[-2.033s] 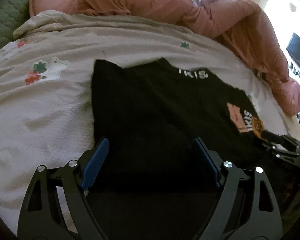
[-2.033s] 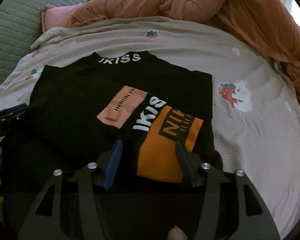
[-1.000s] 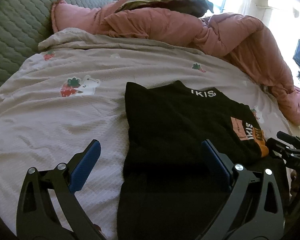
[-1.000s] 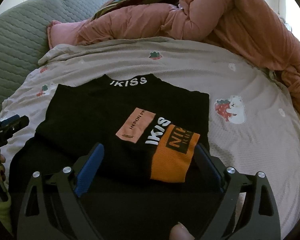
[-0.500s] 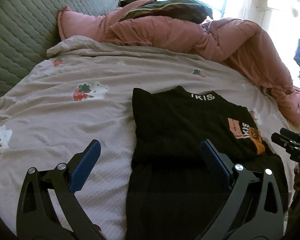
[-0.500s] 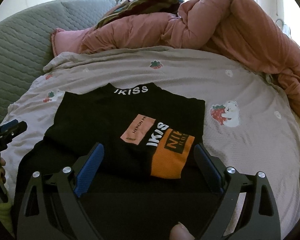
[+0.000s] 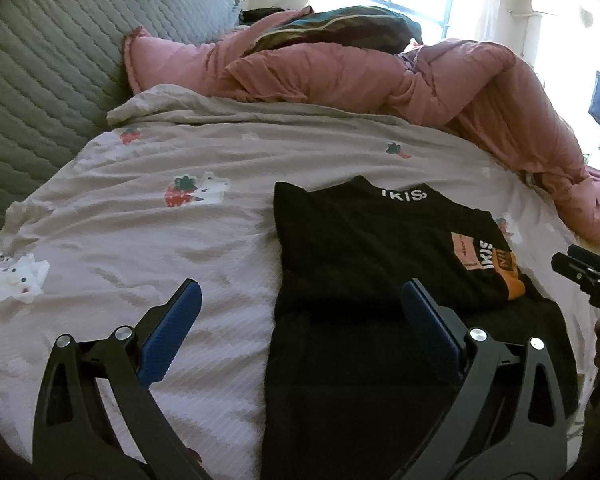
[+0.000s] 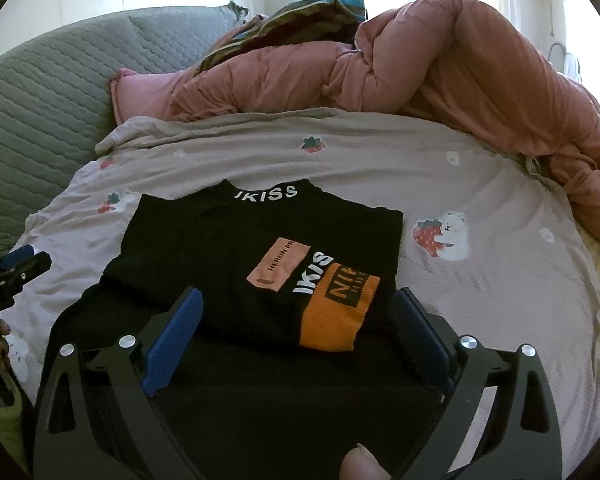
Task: Fold small clothes
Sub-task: 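Move both open tools toward the hem of the black sweatshirt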
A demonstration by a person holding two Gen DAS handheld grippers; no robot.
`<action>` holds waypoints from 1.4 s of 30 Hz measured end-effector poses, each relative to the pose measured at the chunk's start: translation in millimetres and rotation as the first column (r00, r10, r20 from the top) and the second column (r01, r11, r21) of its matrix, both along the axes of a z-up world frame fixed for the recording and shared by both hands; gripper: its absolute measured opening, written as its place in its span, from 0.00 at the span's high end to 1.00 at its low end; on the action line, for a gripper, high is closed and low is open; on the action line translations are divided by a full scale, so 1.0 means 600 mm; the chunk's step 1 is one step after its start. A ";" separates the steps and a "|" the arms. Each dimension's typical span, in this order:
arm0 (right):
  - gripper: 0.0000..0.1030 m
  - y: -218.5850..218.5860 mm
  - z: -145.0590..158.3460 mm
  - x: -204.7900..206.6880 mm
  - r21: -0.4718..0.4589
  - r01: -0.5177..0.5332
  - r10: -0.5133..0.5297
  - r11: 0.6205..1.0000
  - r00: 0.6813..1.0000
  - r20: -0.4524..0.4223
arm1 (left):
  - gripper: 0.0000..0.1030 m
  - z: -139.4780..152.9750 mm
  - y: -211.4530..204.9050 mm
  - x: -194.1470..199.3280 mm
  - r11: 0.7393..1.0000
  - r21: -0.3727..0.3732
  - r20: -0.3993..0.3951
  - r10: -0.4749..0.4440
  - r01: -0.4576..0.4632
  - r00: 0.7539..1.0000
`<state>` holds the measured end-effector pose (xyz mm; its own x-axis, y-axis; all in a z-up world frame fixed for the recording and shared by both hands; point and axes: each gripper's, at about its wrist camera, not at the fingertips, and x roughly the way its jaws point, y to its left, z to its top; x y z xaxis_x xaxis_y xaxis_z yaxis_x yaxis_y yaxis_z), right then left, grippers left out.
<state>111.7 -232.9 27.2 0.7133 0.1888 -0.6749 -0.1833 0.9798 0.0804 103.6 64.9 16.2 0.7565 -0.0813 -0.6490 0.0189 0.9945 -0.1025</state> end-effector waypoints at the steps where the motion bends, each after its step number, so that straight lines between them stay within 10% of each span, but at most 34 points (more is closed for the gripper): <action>1: 0.07 -0.001 0.002 -0.002 0.001 -0.001 0.001 1.000 1.000 0.002 | 0.09 0.001 0.001 -0.003 1.000 0.003 0.000 0.004 -0.004 1.000; 42: 0.07 -0.086 -0.010 -0.128 0.025 -0.010 0.010 1.000 1.000 -0.012 | 0.09 -0.013 0.000 -0.124 0.999 0.035 -0.078 0.005 -0.002 0.997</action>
<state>34.9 -284.6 21.3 0.7033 0.2125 -0.6784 -0.1918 0.9756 0.1068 29.0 65.0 8.3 0.7035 -0.0555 -0.7086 0.0090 0.9976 -0.0693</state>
